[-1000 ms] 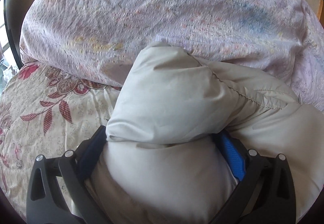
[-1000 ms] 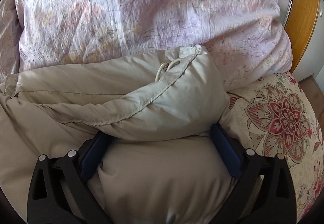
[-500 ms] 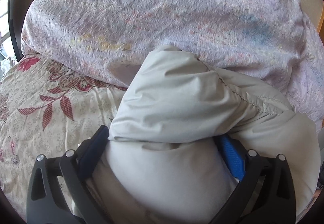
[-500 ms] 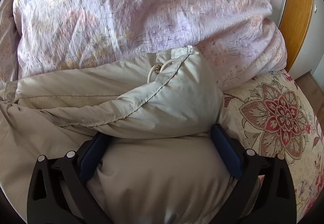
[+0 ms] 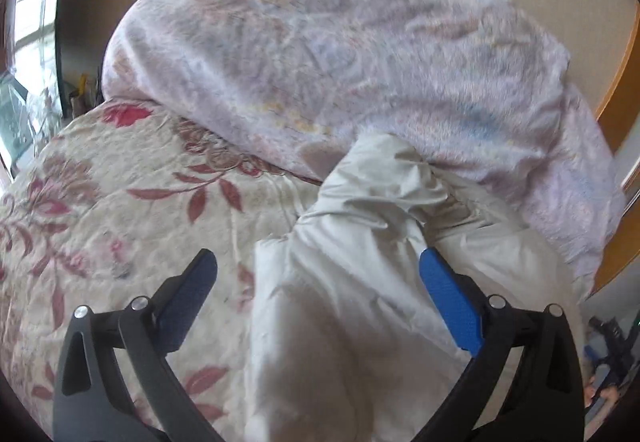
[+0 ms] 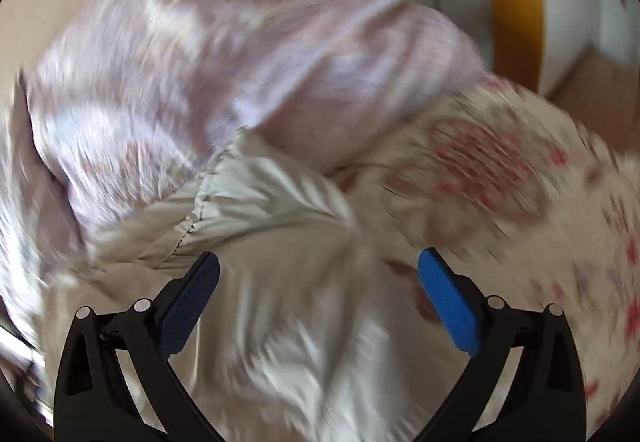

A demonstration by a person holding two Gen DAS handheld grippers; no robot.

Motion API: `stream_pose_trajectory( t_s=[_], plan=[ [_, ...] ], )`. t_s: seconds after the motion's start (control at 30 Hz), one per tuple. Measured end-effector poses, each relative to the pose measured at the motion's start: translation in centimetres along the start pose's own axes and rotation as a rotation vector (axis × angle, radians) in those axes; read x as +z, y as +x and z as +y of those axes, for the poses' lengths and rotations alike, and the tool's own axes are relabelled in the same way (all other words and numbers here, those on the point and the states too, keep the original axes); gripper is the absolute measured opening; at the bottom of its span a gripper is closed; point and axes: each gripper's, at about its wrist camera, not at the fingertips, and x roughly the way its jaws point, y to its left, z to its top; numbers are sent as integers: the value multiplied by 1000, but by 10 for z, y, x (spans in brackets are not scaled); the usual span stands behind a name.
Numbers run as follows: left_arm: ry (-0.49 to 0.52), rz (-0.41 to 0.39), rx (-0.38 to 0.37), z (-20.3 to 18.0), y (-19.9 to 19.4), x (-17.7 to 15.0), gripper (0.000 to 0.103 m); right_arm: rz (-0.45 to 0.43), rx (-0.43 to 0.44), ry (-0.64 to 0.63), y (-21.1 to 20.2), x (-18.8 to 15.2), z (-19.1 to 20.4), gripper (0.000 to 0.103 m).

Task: Fold large clothes
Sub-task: 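Grasp the folded jacket with the left tool while the right tool grasps its other end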

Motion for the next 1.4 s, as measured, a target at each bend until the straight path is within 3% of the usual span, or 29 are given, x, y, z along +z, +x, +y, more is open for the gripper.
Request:
stream_pose_trajectory(
  t_s=[0.17,0.33,0.53,0.6,0.83,0.93,1.17,1.3,1.4],
  plan=[
    [-158,61,-98,33,-40,-41,101,71,126,181,-41,-50,-46,101],
    [-352,157,-245,43,-36,-92,100,202,263,312,-47,-91,-32,92],
    [-380,151,-303,14,-32,-112,99,221,255,325,-47,-113,-12,85],
    [-412,162,-326,7,-25,-117,99,235,289,345,-46,-119,-8,81],
    [-464,120,-332,-16,-15,-127,93,234,342,359,-37,-127,10,73],
    [-517,85,-342,-13,-14,-129,82,210,347,382,-34,-127,9,67],
    [-690,79,-441,17,-3,-136,41,158,392,423,-32,-131,-3,37],
    [-655,69,-482,17,-4,-132,21,147,420,400,-36,-129,-2,28],
    [-619,52,-503,14,-11,-124,17,134,431,369,-44,-127,3,24]
  ],
)
